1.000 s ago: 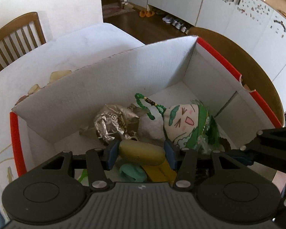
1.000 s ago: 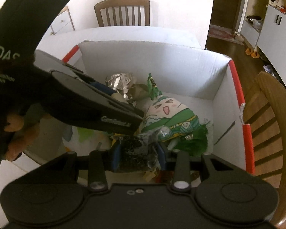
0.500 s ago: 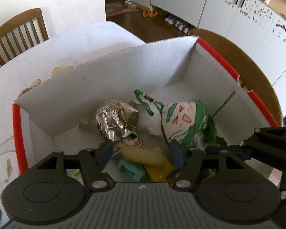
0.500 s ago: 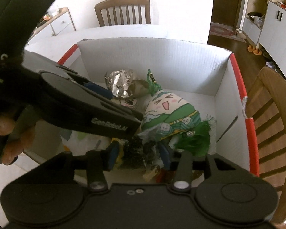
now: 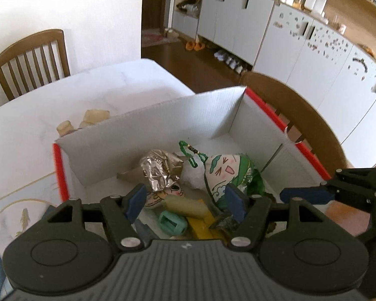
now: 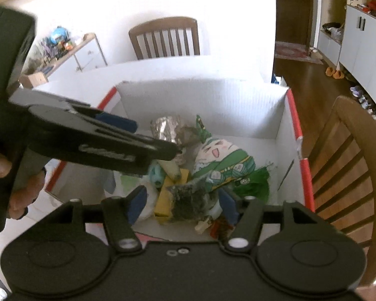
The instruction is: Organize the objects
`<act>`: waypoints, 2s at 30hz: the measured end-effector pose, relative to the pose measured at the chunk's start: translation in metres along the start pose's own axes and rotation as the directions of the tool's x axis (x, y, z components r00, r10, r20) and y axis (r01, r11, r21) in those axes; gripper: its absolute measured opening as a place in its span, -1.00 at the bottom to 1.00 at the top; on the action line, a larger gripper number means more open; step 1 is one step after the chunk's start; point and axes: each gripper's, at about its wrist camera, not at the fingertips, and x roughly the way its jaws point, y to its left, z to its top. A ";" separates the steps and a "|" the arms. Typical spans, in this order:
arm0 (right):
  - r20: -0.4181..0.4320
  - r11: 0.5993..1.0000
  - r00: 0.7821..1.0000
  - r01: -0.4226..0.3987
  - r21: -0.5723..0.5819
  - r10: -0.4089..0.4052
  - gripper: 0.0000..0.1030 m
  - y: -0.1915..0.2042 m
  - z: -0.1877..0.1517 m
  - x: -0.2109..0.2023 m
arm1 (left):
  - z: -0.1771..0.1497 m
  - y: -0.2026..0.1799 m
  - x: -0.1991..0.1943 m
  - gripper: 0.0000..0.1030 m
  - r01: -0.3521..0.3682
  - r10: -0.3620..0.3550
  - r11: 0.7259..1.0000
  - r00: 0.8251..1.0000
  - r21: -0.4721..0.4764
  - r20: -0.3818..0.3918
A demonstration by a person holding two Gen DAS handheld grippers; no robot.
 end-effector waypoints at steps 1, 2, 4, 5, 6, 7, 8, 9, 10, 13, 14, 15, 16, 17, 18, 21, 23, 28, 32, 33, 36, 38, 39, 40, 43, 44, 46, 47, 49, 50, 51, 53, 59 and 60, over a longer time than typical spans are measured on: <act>0.009 1.000 1.000 0.001 0.008 -0.001 0.23 0.000 0.001 -0.004 | -0.001 0.002 -0.006 0.33 0.002 -0.002 1.000 1.000 -0.002 0.011; 0.018 1.000 1.000 0.005 0.012 -0.005 0.23 0.001 0.001 -0.008 | -0.003 0.003 -0.012 0.33 -0.006 0.006 1.000 1.000 -0.001 0.026; 0.036 1.000 0.999 0.011 0.020 -0.012 0.33 0.003 0.002 -0.016 | -0.005 0.005 -0.024 0.33 -0.027 0.027 1.000 0.998 0.006 0.056; 0.046 1.000 0.999 0.013 0.024 -0.014 0.38 0.004 0.002 -0.019 | -0.006 0.006 -0.030 0.33 -0.030 0.029 1.000 0.997 0.010 0.069; 0.057 0.999 0.998 0.020 0.026 -0.021 0.42 0.005 0.001 -0.022 | -0.008 0.008 -0.035 0.33 -0.029 0.028 1.000 0.997 0.008 0.077; 0.066 0.999 0.997 0.026 0.030 -0.028 0.43 0.007 0.001 -0.026 | -0.010 0.010 -0.041 0.33 -0.023 0.022 1.000 0.996 0.004 0.086; 0.073 0.999 0.997 0.027 0.037 -0.030 0.43 0.008 0.001 -0.029 | -0.012 0.013 -0.047 0.33 -0.016 0.016 1.000 0.995 0.002 0.095; 0.082 0.998 0.996 0.028 0.047 -0.032 0.44 0.009 0.001 -0.031 | -0.014 0.015 -0.053 0.33 -0.015 0.015 1.000 0.995 -0.001 0.102; 0.092 0.998 0.995 0.029 0.058 -0.034 0.48 0.010 0.000 -0.035 | -0.016 0.017 -0.059 0.38 -0.015 0.015 1.000 0.994 -0.003 0.110; 0.119 0.996 0.992 0.034 0.078 -0.044 0.55 0.016 -0.001 -0.043 | -0.022 0.024 -0.076 0.60 -0.015 0.015 1.000 0.989 -0.005 0.146; 0.127 0.996 0.991 0.038 0.083 -0.049 0.57 0.019 -0.001 -0.045 | -0.024 0.026 -0.080 0.60 -0.016 0.016 1.000 0.988 -0.002 0.155; 0.133 0.995 0.990 0.040 0.088 -0.052 0.58 0.022 -0.002 -0.047 | -0.026 0.028 -0.085 0.61 -0.017 0.017 1.000 0.987 -0.001 0.161; 0.138 0.995 0.989 0.041 0.092 -0.054 0.58 0.025 -0.003 -0.048 | -0.028 0.030 -0.088 0.61 -0.017 0.017 1.000 0.986 -0.001 0.167; 0.144 0.995 0.988 0.042 0.096 -0.056 0.58 0.028 -0.003 -0.050 | -0.029 0.033 -0.093 0.63 -0.017 0.016 1.000 0.984 0.001 0.176; 0.152 0.994 0.987 0.043 0.099 -0.058 0.59 0.032 -0.004 -0.051 | -0.031 0.035 -0.097 0.66 -0.017 0.017 1.000 0.982 0.001 0.186; 0.185 0.993 0.981 0.048 0.105 -0.067 0.63 0.043 -0.007 -0.058 | -0.037 0.042 -0.109 0.75 -0.007 0.006 1.000 0.978 0.005 0.207; 0.203 0.992 0.976 0.054 0.110 -0.076 0.68 0.051 -0.009 -0.060 | -0.041 0.046 -0.116 0.89 -0.002 -0.001 1.000 0.975 0.012 0.222; 0.264 0.987 0.957 0.090 0.133 -0.123 0.86 0.069 -0.015 -0.068 | -0.052 0.051 -0.131 1.00 0.020 -0.029 0.999 0.969 0.039 0.247; 0.303 0.983 0.944 0.079 0.168 -0.128 0.94 0.078 -0.023 -0.074 | -0.060 0.052 -0.137 1.00 0.024 -0.038 0.998 0.969 0.059 0.244; 0.314 0.981 0.940 0.078 0.176 -0.131 0.98 0.081 -0.025 -0.076 | -0.062 0.052 -0.139 1.00 0.025 -0.040 0.998 0.969 0.064 0.243; 0.330 0.977 0.932 0.085 0.194 -0.147 0.98 0.091 -0.032 -0.081 | -0.070 0.054 -0.145 1.00 0.030 -0.051 0.996 0.968 0.088 0.247; 0.338 0.974 0.927 0.098 0.204 -0.164 0.98 0.097 -0.036 -0.083 | -0.075 0.053 -0.147 1.00 0.031 -0.058 0.994 0.967 0.109 0.248; 0.341 0.972 0.924 0.103 0.213 -0.173 0.98 0.100 -0.038 -0.084 | -0.077 0.052 -0.148 1.00 0.042 -0.070 0.992 0.968 0.121 0.242; 0.342 0.969 0.922 0.107 0.223 -0.180 0.98 0.103 -0.039 -0.085 | -0.079 0.052 -0.149 1.00 0.051 -0.081 0.990 0.968 0.131 0.239; 0.344 0.962 0.916 0.125 0.242 -0.205 0.98 0.110 -0.044 -0.085 | -0.086 0.051 -0.153 1.00 0.066 -0.103 0.985 0.966 0.159 0.237; 0.344 0.960 0.915 0.127 0.248 -0.210 0.98 0.112 -0.045 -0.084 | -0.088 0.051 -0.155 1.00 0.068 -0.108 0.984 0.965 0.167 0.240; 0.347 0.958 0.913 0.130 0.254 -0.216 0.98 0.116 -0.048 -0.085 | -0.092 0.050 -0.157 1.00 0.064 -0.109 0.981 0.963 0.182 0.245; 0.347 0.957 0.911 0.137 0.255 -0.222 0.98 0.119 -0.050 -0.085 | -0.094 0.050 -0.158 1.00 0.063 -0.110 0.980 0.962 0.188 0.249; 0.348 0.956 0.909 0.145 0.257 -0.231 0.98 0.123 -0.052 -0.085 | -0.097 0.050 -0.160 1.00 0.068 -0.118 0.978 0.960 0.196 0.253; 0.346 0.955 0.909 0.146 0.258 -0.232 0.98 0.126 -0.053 -0.085 | -0.098 0.050 -0.161 1.00 0.072 -0.122 0.978 0.959 0.196 0.256; 0.345 0.955 0.909 0.148 0.258 -0.234 0.98 0.128 -0.055 -0.085 | -0.100 0.051 -0.162 1.00 0.075 -0.125 0.978 0.958 0.193 0.259; 0.347 0.954 0.907 0.152 0.260 -0.239 0.98 0.134 -0.058 -0.086 | -0.101 0.053 -0.162 1.00 0.084 -0.132 0.979 0.956 0.186 0.261; 0.338 0.951 0.907 0.166 0.260 -0.251 0.98 0.144 -0.062 -0.087 | -0.105 0.057 -0.164 1.00 0.071 -0.121 0.981 0.953 0.183 0.277; 0.337 0.951 0.907 0.168 0.261 -0.252 0.98 0.145 -0.063 -0.087 | -0.106 0.057 -0.164 1.00 0.066 -0.116 0.981 0.953 0.185 0.279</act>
